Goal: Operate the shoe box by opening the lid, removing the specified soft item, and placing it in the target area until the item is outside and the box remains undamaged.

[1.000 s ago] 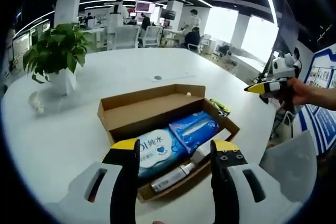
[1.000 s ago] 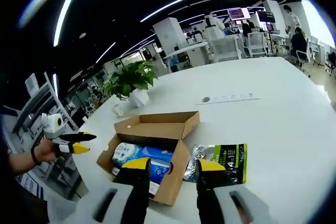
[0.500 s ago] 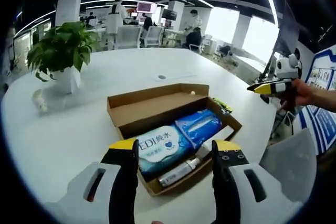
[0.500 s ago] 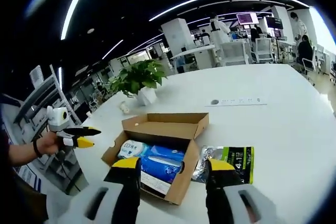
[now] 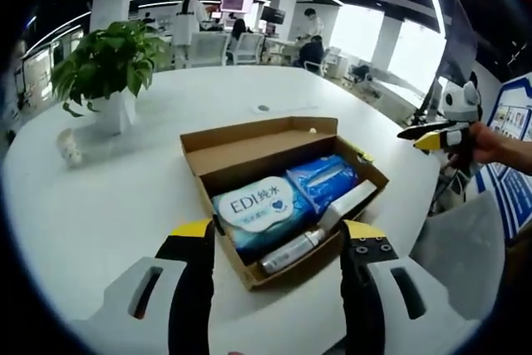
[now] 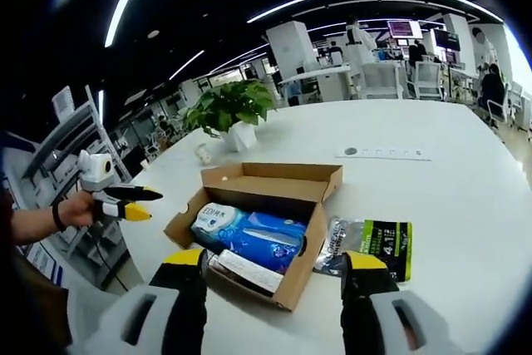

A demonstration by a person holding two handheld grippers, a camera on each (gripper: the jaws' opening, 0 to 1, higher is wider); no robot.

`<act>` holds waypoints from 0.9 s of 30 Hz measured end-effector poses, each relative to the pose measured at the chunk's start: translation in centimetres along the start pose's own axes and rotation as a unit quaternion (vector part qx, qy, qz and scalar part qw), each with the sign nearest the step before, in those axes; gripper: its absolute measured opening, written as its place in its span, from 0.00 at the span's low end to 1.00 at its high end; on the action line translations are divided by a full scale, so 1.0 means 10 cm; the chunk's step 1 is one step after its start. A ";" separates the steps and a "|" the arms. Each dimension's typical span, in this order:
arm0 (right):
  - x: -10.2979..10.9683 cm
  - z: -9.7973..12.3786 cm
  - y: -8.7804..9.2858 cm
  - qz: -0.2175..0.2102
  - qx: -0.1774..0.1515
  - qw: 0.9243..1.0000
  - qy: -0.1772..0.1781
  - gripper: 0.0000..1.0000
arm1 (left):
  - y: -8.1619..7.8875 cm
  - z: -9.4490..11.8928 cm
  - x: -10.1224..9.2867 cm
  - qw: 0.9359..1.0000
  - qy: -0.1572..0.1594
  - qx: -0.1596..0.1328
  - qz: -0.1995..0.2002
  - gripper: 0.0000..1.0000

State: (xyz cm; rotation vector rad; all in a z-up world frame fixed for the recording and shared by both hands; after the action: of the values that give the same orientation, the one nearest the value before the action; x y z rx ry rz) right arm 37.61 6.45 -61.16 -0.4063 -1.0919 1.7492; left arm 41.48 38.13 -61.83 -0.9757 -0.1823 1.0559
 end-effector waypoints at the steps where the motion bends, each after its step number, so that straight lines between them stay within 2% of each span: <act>1: 0.00 0.00 0.02 0.002 0.003 1.000 0.000 0.64 | 0.02 0.00 -0.01 1.000 0.001 0.002 0.000 0.62; 12: 0.12 -0.04 0.21 0.006 0.026 1.000 -0.005 0.65 | 0.07 0.01 -0.09 1.000 0.021 0.010 -0.010 0.67; 27: 0.24 -0.25 0.11 0.040 0.046 0.998 -0.034 0.67 | 0.10 -0.02 -0.04 0.998 0.027 0.032 -0.036 0.69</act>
State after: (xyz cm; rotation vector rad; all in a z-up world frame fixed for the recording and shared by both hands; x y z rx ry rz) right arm 37.60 9.62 -62.89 -0.3405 -1.0499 1.8891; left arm 40.80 37.83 -62.59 -0.9318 -0.1367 0.9632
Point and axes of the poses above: the point that each gripper's makers call its tool centre point, and the gripper's own axes: z roughly backward along the fingers, x roughly to its left, y roughly out of its underside, the point moved 4 cm from there along z, roughly backward along the fingers, and after that the axes turned 8 degrees about z, right-handed, at the moved point
